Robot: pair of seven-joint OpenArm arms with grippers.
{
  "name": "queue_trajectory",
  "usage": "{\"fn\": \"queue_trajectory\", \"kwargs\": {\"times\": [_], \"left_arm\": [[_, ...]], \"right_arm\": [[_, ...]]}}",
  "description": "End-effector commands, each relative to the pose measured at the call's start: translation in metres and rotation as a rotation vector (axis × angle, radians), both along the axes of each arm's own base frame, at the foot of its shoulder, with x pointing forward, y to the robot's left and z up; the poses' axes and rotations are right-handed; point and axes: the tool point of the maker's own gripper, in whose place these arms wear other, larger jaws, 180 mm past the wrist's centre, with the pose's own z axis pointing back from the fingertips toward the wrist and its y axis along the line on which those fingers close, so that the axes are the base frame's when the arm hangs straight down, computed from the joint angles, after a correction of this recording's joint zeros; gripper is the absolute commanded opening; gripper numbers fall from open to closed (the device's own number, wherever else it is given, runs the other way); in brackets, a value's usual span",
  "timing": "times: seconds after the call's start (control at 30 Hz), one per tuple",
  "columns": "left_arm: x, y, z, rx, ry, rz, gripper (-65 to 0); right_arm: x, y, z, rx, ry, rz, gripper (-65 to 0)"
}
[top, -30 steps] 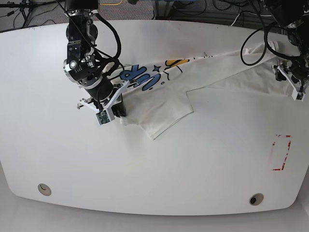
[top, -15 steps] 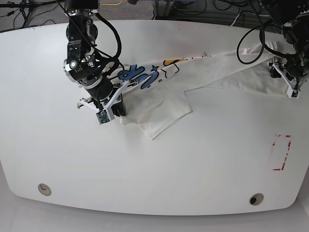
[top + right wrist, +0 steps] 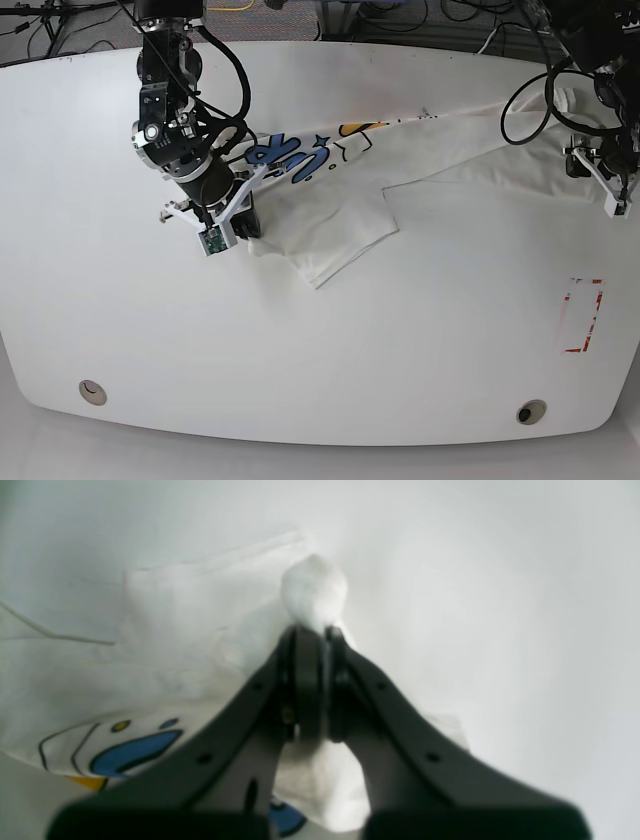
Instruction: Fold the T-shirt properly
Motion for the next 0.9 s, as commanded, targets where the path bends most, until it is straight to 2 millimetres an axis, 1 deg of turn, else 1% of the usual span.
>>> {"fn": "queue_trajectory", "kwargs": {"times": [0.0, 0.13, 0.2, 0.4, 0.47, 0.53, 0.73, 0.8, 0.87], "left_arm": [[0.023, 0.005, 0.016, -0.009, -0.075, -0.004, -28.8], [0.031, 0.006, 0.016, -0.040, -0.085, 0.014, -28.6], [0.041, 0.003, 0.016, -0.065, -0.087, 0.010, -28.9], [0.051, 0.002, 0.020, -0.078, -0.103, 0.007, -29.0], [0.051, -0.001, 0.018, -0.081, -0.098, 0.002, -29.0], [0.046, -0.010, 0.009, -0.086, -0.072, -0.027, -28.9], [0.039, -0.013, 0.006, -0.066, -0.054, -0.050, -28.9], [0.036, -0.011, 0.007, -0.052, -0.050, -0.054, -28.9], [0.031, -0.003, 0.021, 0.005, -0.069, -0.064, -29.0]], "right_arm": [[0.008, 0.000, 0.017, 0.013, -0.061, -0.001, -63.5], [0.008, 0.000, 0.018, 0.013, -0.062, 0.000, -63.5], [0.009, 0.000, 0.017, 0.012, -0.062, -0.003, -63.8], [0.010, -0.001, 0.017, 0.013, -0.060, -0.006, -63.8], [0.011, -0.001, 0.017, 0.014, -0.060, -0.006, -63.8], [0.013, -0.001, 0.014, 0.013, -0.055, -0.007, -64.1], [0.017, -0.002, 0.011, 0.015, -0.047, -0.011, -64.0], [0.016, -0.002, 0.009, 0.015, -0.041, -0.011, -64.1], [0.014, -0.002, 0.013, 0.015, -0.053, -0.010, -64.1]]}}
